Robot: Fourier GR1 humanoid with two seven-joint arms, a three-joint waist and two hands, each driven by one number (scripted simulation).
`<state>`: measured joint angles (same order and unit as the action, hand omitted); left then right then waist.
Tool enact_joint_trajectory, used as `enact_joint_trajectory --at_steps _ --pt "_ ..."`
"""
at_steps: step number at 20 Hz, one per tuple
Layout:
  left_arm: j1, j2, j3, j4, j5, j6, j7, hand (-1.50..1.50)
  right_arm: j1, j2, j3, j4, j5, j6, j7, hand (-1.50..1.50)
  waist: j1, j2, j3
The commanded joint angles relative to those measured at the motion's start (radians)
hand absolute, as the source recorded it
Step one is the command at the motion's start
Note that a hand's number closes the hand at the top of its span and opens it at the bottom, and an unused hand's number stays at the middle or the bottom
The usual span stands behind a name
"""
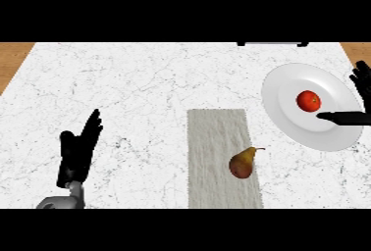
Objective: Pick the tomato from the placemat and place it in the plate
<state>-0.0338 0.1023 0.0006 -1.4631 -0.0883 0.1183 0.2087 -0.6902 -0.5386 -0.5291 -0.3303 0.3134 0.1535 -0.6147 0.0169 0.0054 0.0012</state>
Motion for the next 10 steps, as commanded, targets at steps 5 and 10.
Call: enact_joint_trajectory --at_steps 5,10 --pt "-0.021 -0.005 0.0 -0.008 0.0 -0.014 0.025 0.0 0.005 -0.039 0.022 0.082 0.001 -0.051 -0.05 -1.5 0.005 0.003 0.001" --pt "-0.032 -0.015 0.013 0.035 -0.006 0.001 -0.013 0.0 0.034 -0.066 0.017 0.125 0.004 -0.09 -0.088 -1.5 0.01 0.007 0.002"
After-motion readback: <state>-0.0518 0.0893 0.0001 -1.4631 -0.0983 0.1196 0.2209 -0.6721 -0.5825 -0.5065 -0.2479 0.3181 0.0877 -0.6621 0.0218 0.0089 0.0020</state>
